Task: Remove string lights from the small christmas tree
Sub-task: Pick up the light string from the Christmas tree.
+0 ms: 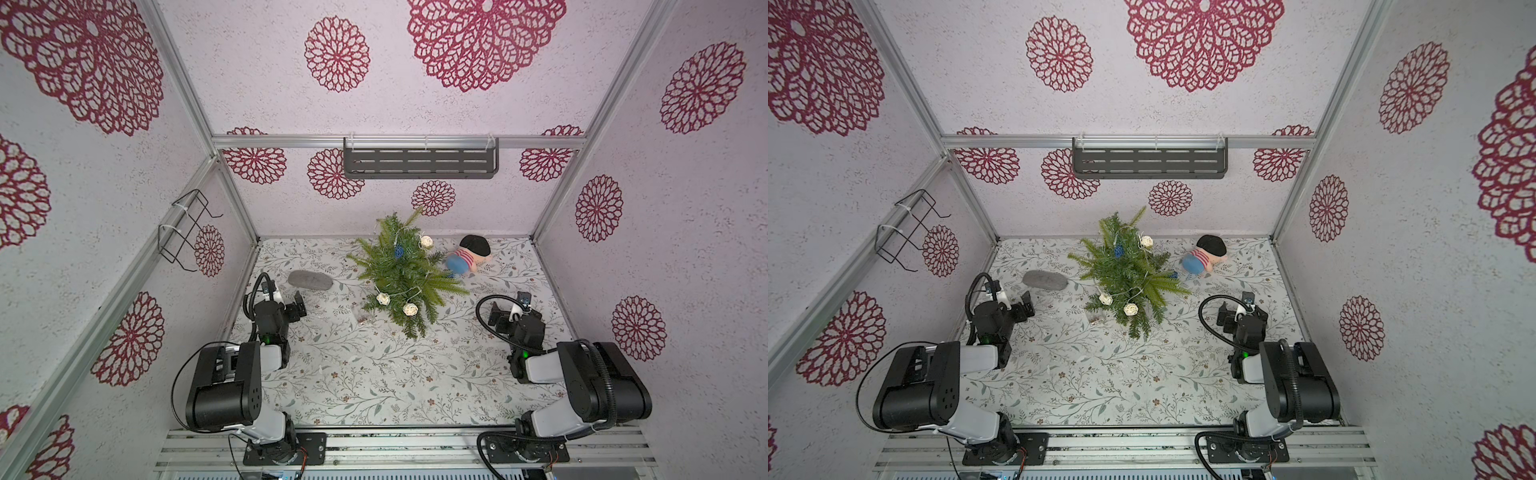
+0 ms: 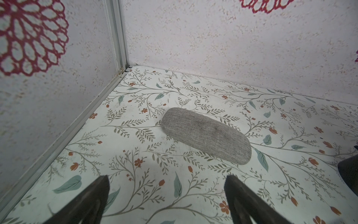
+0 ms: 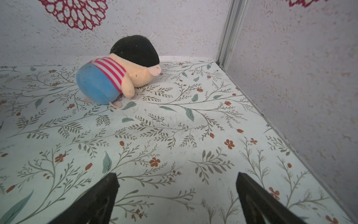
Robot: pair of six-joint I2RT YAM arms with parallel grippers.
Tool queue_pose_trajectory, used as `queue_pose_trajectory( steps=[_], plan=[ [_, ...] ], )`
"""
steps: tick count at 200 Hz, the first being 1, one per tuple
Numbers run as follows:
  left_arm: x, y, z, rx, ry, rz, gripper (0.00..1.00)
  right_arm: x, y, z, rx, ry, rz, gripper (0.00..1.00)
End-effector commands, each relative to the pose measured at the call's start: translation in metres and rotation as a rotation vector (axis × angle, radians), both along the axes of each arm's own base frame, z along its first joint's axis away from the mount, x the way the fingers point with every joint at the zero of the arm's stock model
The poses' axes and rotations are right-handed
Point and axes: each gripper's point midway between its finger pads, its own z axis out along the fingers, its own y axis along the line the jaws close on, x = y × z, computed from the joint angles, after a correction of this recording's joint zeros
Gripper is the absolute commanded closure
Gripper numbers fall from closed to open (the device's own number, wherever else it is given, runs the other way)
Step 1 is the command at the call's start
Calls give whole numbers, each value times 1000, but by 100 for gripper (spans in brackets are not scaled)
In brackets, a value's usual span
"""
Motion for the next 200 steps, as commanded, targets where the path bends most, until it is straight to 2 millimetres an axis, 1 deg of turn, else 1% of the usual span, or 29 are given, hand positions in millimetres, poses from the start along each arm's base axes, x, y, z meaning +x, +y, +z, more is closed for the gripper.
queue_pose_trajectory(
  steps=[1,13,32,55,70,82,88,102,119,137,145,167,180,200],
  plan=[
    [6,-2,16,62,-44,2,3,-1,-2,24,-8,-95,-24,1],
    [5,-7,23,102,-33,18,3,-9,-7,34,-6,-127,-54,1],
    [6,-16,37,161,3,45,3,-19,-17,44,11,-146,-120,1],
    [10,-28,59,251,41,97,3,-22,-23,60,40,-147,-158,1],
    [13,-36,70,210,69,101,3,-25,-30,70,112,-149,-216,1],
    [11,-36,76,139,100,121,3,-24,-30,75,150,-117,-231,1],
    [9,-36,78,104,105,133,3,-22,-28,77,155,-92,-217,1],
    [5,-45,84,18,80,102,3,-17,-15,81,181,-47,-149,1],
    [-1,-62,95,-93,52,26,3,-13,3,89,253,-19,-63,3],
    [-12,-82,108,-220,45,-62,0,-10,25,99,334,-2,50,6],
    [-17,-92,114,-261,38,-109,2,-10,34,104,357,5,93,7],
    [-37,-114,133,-303,30,-207,6,-11,47,123,400,12,158,10],
    [-47,-123,141,-310,39,-257,8,-13,54,135,413,11,201,11],
    [-58,-142,154,-334,47,-368,10,-17,68,153,432,9,281,13]
  ],
)
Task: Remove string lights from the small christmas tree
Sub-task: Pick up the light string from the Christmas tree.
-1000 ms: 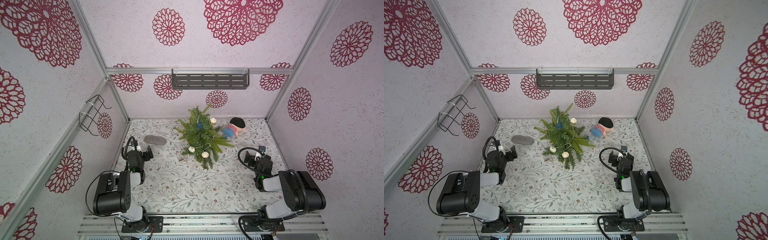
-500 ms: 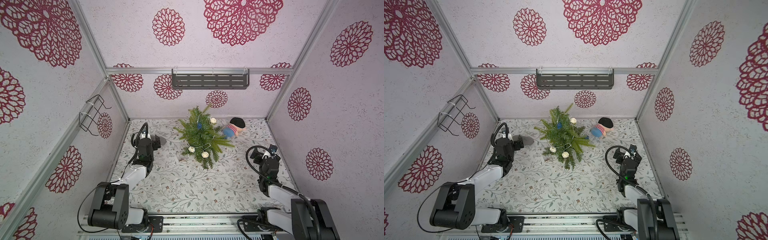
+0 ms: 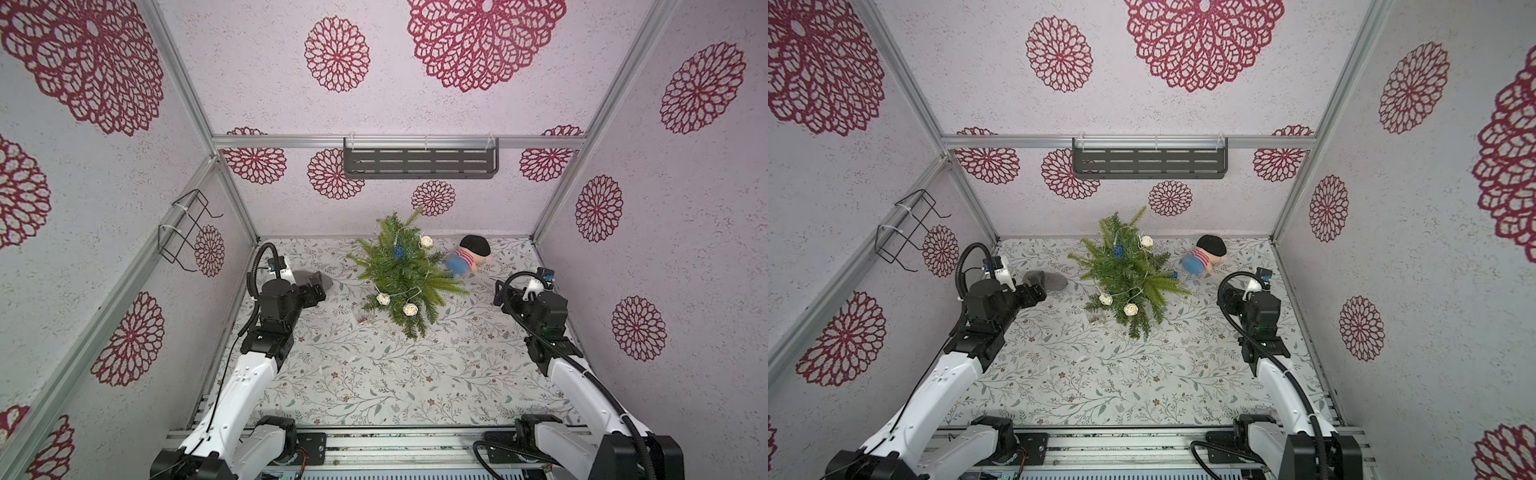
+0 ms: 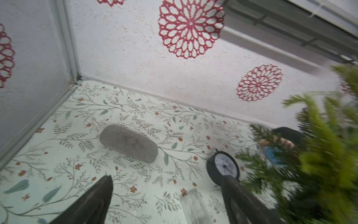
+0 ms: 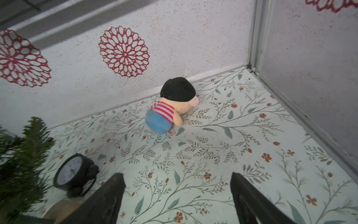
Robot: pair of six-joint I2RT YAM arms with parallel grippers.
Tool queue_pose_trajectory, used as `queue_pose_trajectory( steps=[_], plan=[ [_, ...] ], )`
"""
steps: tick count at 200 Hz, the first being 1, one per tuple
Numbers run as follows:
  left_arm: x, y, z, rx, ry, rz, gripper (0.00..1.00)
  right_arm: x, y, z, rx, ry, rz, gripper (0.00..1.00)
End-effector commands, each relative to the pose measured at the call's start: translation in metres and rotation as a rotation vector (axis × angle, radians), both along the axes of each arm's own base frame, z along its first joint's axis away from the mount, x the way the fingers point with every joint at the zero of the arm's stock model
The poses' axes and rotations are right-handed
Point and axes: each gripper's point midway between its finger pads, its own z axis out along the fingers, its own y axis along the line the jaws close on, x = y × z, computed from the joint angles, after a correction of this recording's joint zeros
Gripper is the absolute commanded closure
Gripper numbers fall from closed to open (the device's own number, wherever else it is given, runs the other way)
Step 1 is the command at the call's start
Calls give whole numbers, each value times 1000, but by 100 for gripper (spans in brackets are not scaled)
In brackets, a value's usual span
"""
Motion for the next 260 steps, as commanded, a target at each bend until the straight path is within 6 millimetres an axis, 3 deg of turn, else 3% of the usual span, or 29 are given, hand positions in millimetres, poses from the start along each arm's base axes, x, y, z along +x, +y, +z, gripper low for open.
queue_pose_trajectory(
  steps=[1,49,72,131,165,182,212,235,260],
  plan=[
    [-17,-29,6,-66,50,-155,11,-7,26,34,71,-30,139,13],
    [-36,-86,55,-85,-36,-431,19,-17,65,83,125,-81,372,15],
    [-39,-113,79,-44,-52,-515,26,-20,73,100,133,-101,420,17],
    [-15,-163,129,-74,-80,-548,37,-38,107,132,142,-142,621,20],
    [0,-173,138,-85,-20,-405,35,-39,107,138,103,-120,603,20],
    [0,-176,141,-78,-11,-341,38,-37,105,135,87,-100,587,20],
    [-7,-198,146,-75,11,-331,47,-35,103,129,76,-80,564,22],
    [-5,-215,141,-69,35,-309,55,-34,102,127,73,-76,553,23],
    [3,-230,130,-59,77,-299,54,-35,102,124,69,-64,549,24]
  ],
)
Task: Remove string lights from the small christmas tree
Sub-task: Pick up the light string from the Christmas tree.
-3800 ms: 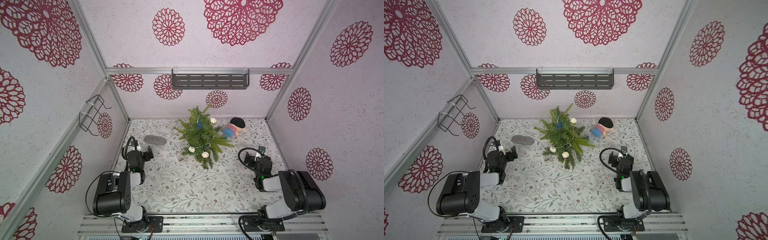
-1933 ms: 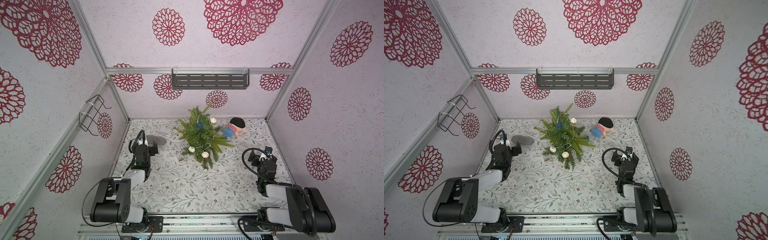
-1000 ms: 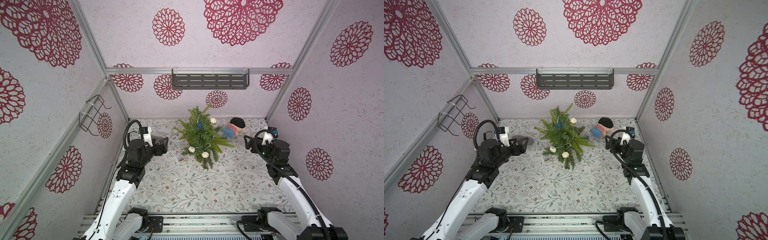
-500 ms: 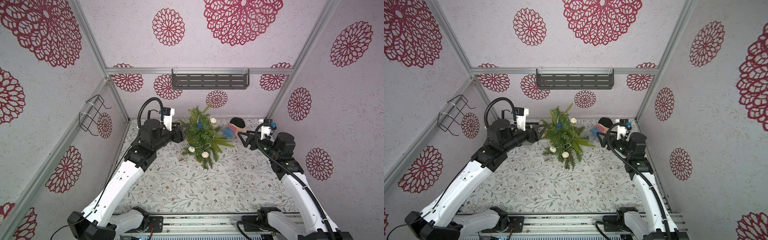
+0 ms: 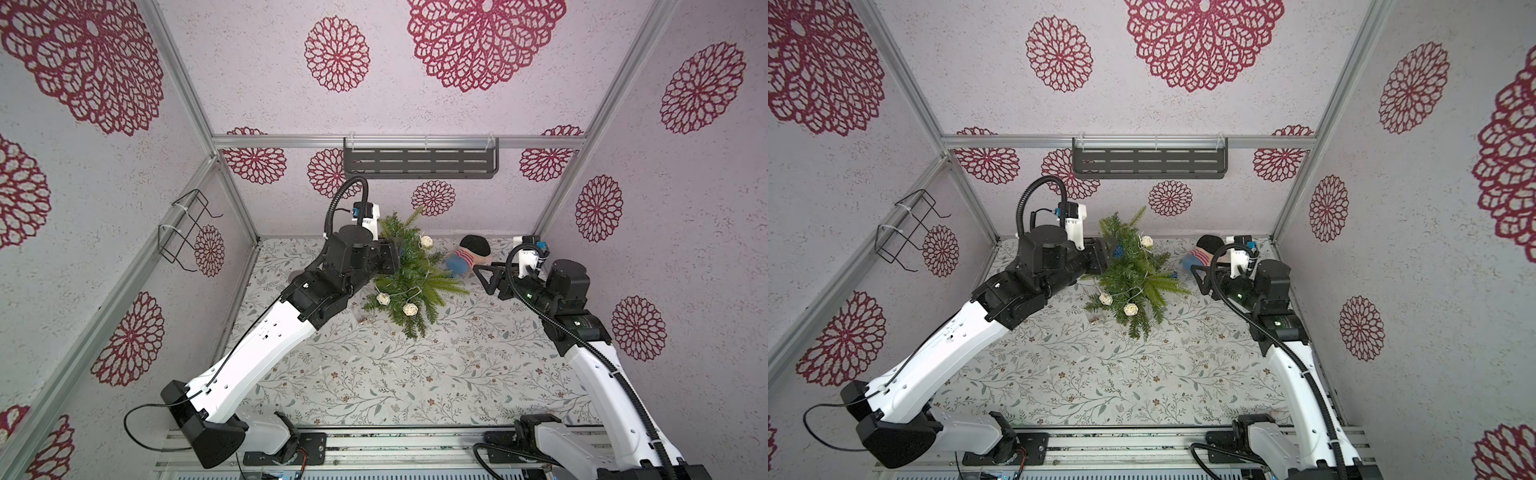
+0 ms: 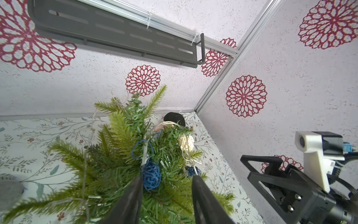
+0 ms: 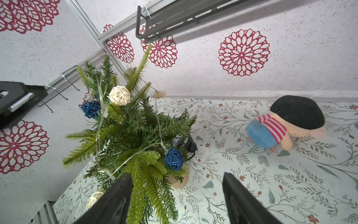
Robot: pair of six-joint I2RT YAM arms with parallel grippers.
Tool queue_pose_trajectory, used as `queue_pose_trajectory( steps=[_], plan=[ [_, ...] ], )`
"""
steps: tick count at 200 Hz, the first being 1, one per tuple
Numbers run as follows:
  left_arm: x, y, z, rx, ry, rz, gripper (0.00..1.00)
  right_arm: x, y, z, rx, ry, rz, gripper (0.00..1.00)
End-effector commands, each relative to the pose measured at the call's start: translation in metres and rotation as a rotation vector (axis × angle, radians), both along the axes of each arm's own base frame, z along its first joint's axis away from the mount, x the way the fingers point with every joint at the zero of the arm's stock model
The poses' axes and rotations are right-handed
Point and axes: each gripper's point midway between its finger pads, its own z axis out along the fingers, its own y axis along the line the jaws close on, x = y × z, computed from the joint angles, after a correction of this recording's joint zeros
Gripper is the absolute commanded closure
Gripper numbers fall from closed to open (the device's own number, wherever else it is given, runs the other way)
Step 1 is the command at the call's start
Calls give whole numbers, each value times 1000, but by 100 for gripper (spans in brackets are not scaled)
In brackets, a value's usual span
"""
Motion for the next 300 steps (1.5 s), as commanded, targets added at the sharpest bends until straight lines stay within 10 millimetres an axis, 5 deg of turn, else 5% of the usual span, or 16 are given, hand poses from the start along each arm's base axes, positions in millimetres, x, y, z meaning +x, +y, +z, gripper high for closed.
queue_pose_trajectory(
  steps=[1,79,171,300],
  plan=[
    [10,-3,-21,39,66,77,54,-1,-1,10,-23,-43,-6,24],
    [25,-8,-32,81,111,149,53,-6,0,10,-20,-48,-10,24],
    [21,-17,-48,82,186,121,46,-9,-2,11,-18,-58,-18,24],
    [33,-13,-56,94,169,177,52,-11,-2,11,-18,-74,-20,24]
  ],
)
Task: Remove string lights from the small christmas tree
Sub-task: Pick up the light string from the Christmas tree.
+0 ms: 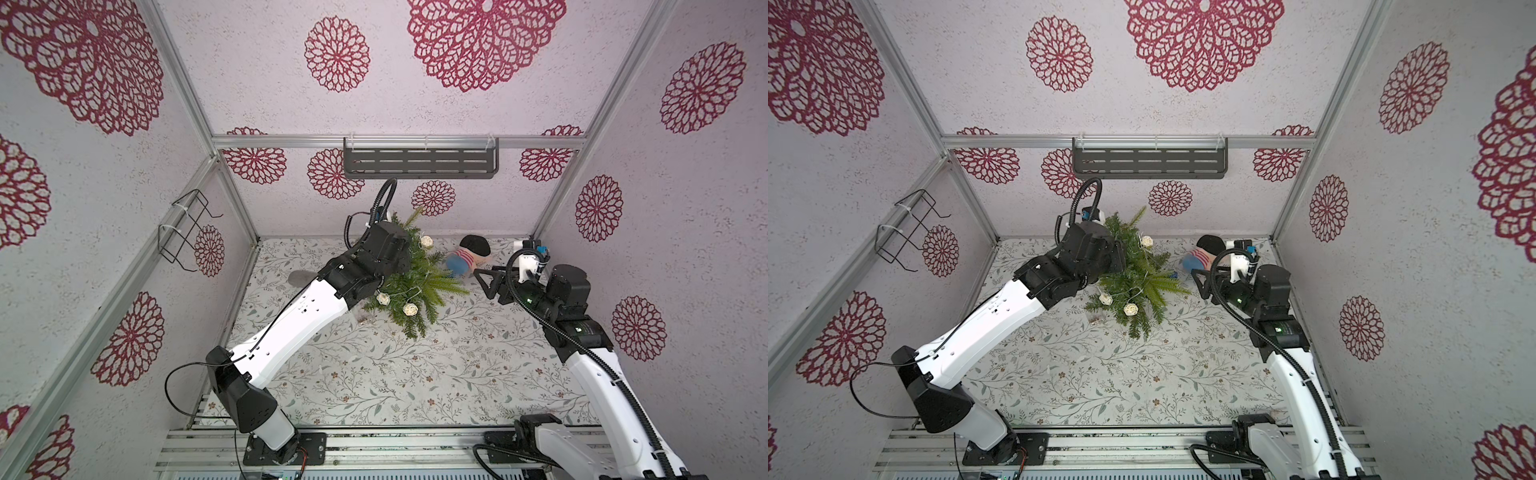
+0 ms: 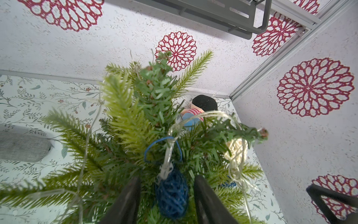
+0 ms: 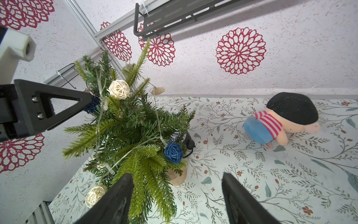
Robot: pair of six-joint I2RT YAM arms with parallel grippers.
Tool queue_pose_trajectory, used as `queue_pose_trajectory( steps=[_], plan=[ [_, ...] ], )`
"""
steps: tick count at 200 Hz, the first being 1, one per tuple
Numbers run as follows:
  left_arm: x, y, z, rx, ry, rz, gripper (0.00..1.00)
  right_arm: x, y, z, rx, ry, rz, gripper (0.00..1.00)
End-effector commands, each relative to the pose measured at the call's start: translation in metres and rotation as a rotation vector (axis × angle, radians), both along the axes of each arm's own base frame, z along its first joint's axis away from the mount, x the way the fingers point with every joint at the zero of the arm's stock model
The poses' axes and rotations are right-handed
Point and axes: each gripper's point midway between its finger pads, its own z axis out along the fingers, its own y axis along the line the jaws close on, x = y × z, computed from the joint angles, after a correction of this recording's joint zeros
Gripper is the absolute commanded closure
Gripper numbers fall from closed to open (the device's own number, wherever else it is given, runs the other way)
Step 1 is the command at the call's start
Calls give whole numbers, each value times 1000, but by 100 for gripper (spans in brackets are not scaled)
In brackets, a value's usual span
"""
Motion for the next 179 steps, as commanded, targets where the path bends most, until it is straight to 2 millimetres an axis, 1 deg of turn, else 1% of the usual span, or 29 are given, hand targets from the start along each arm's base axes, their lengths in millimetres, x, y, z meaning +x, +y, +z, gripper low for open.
queue_pose_trajectory(
  steps=[1,19,49,97,124,179],
  plan=[
    [4,-5,2,-13,-12,16,52,-2,-1,14,-7,-66,-8,24],
    [7,-6,0,-14,-12,18,55,-3,-1,15,-5,-71,-6,24],
    [7,-6,2,-16,-19,20,63,-3,-1,15,-5,-70,-7,24],
    [4,-1,12,-16,-53,26,72,-3,-1,17,-1,-78,-9,24],
    [3,0,16,-13,-63,24,74,-3,-1,17,1,-79,-10,24],
    [-3,4,33,4,-105,19,76,-3,-1,20,10,-85,-12,24]
  ],
)
